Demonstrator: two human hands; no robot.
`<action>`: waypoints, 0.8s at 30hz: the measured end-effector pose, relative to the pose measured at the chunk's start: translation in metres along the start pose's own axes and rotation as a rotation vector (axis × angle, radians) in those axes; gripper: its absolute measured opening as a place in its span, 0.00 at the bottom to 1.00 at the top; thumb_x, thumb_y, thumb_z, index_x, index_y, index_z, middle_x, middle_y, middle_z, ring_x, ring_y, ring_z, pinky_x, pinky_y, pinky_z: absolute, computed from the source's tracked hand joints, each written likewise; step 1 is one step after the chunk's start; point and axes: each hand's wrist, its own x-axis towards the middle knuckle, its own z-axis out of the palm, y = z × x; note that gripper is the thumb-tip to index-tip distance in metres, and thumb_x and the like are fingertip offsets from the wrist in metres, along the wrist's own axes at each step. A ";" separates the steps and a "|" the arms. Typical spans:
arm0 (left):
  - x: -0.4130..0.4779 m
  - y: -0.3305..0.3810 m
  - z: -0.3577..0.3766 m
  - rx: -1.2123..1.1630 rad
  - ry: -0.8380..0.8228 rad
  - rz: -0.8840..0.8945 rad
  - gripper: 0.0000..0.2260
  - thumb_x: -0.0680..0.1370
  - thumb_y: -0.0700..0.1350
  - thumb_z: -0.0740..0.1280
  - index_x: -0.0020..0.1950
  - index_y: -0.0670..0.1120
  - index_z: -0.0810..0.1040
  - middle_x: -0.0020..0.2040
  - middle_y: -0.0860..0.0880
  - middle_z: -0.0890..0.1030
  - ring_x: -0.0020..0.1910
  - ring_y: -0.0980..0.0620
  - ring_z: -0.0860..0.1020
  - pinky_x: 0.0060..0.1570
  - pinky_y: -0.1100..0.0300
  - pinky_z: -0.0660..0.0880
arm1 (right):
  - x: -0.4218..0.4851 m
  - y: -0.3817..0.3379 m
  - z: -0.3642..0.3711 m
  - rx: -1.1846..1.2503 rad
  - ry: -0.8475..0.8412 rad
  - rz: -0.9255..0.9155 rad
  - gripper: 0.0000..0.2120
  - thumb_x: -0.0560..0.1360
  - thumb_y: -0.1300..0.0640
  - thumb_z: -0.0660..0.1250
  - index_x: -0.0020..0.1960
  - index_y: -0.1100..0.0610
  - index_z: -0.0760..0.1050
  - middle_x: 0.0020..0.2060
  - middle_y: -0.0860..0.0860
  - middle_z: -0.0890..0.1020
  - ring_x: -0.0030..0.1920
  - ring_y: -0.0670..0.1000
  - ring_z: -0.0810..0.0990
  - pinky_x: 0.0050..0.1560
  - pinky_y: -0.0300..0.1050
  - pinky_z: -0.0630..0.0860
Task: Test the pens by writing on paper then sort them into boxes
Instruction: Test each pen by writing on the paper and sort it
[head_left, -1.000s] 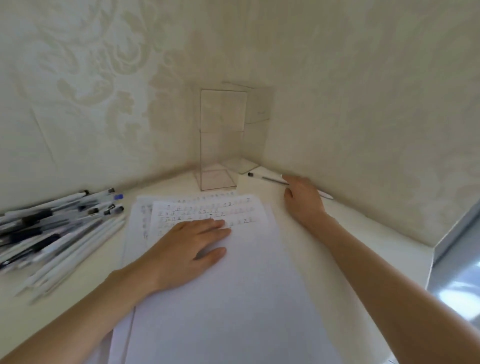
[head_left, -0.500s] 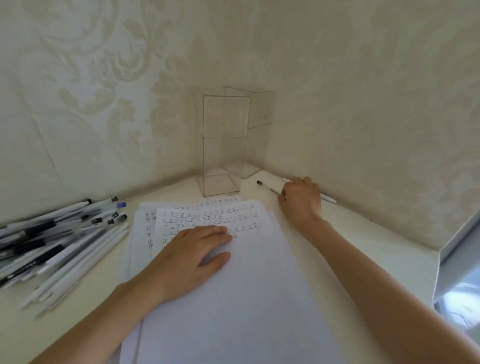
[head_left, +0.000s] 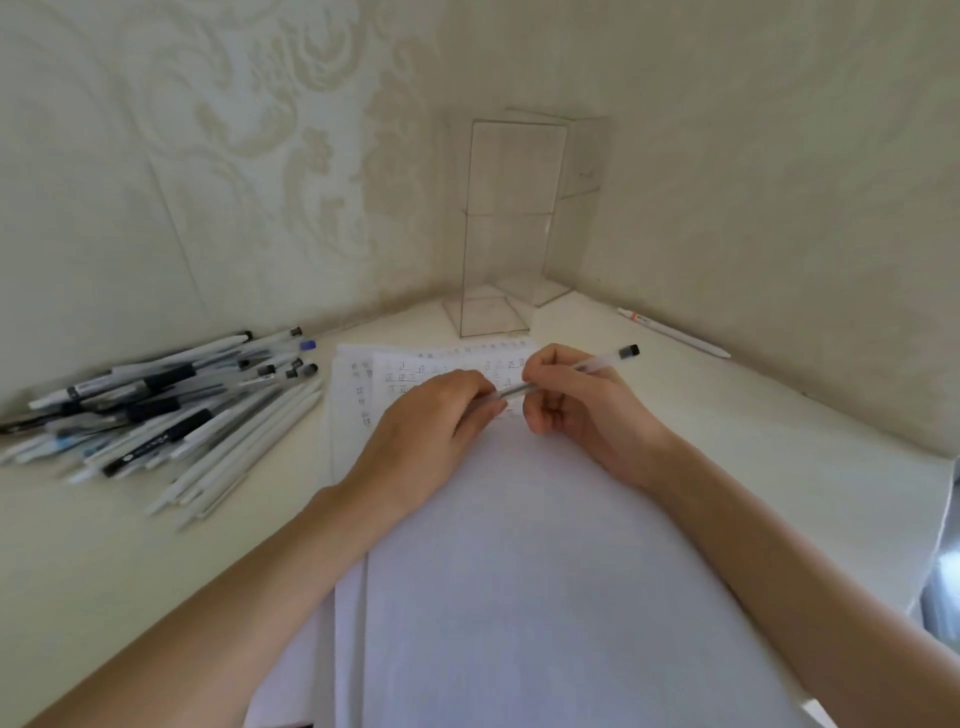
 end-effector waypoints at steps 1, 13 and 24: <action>0.000 0.000 0.001 -0.005 -0.009 0.014 0.08 0.80 0.47 0.60 0.52 0.44 0.75 0.46 0.51 0.78 0.45 0.53 0.75 0.46 0.56 0.72 | 0.001 0.002 -0.001 -0.003 0.004 -0.006 0.09 0.76 0.60 0.64 0.38 0.59 0.69 0.25 0.52 0.75 0.27 0.49 0.71 0.32 0.39 0.66; 0.000 0.005 0.006 0.012 -0.102 0.096 0.14 0.76 0.60 0.48 0.42 0.52 0.64 0.28 0.54 0.69 0.29 0.56 0.70 0.30 0.60 0.64 | 0.004 0.007 -0.006 0.057 -0.106 0.030 0.03 0.71 0.63 0.60 0.39 0.60 0.71 0.27 0.54 0.72 0.26 0.50 0.71 0.31 0.39 0.69; 0.000 0.010 0.003 0.119 0.011 -0.069 0.25 0.69 0.70 0.52 0.57 0.54 0.64 0.30 0.54 0.69 0.29 0.59 0.70 0.31 0.59 0.65 | 0.005 -0.015 -0.041 -0.084 0.141 -0.069 0.11 0.75 0.54 0.62 0.38 0.61 0.73 0.29 0.56 0.78 0.29 0.52 0.73 0.31 0.43 0.68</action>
